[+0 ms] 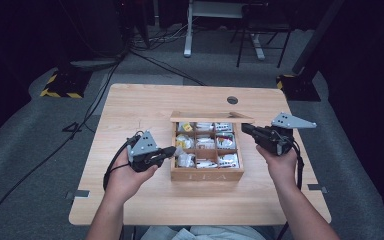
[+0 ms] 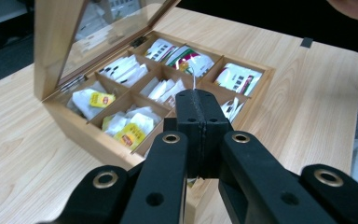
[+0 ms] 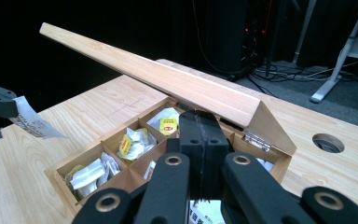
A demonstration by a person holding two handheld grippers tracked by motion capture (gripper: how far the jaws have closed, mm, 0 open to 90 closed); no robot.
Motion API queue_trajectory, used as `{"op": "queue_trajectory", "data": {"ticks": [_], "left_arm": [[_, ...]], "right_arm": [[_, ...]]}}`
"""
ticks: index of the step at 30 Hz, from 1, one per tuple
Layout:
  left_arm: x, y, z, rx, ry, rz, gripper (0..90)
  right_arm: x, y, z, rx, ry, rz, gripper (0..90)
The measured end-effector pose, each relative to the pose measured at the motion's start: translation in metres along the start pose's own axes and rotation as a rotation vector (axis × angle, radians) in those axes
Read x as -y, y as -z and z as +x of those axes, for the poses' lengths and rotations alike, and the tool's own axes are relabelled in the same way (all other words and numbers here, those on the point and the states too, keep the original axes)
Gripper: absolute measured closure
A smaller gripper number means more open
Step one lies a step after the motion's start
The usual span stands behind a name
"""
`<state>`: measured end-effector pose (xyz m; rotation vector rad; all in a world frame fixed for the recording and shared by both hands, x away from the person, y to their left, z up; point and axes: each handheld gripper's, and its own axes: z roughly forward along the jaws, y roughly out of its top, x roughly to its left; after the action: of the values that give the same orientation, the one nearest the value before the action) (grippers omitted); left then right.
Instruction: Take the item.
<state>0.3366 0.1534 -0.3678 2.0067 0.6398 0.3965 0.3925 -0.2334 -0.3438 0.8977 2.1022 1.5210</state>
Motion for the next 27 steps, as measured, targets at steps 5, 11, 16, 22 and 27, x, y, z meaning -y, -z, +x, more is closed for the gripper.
{"op": "queue_trajectory", "data": {"ticks": [5,11,16,22,27], "left_arm": [[0.006,0.008,0.005,-0.050,-0.005,0.012,90.0],[0.015,0.016,0.017,-0.082,0.017,0.013,90.0],[0.022,0.020,0.026,-0.108,0.016,0.019,89.9],[0.031,0.021,0.036,-0.155,0.027,0.045,90.0],[0.043,0.019,0.049,-0.165,0.064,0.051,90.0]], "right_arm": [[0.000,0.000,0.000,0.000,0.000,0.001,89.9],[0.000,0.000,0.000,-0.001,-0.002,0.001,89.9],[0.000,0.000,0.000,-0.002,-0.001,0.001,89.9],[0.000,0.000,0.000,-0.002,0.000,0.003,89.9],[0.000,0.000,0.000,-0.002,0.001,0.002,89.9]]}}
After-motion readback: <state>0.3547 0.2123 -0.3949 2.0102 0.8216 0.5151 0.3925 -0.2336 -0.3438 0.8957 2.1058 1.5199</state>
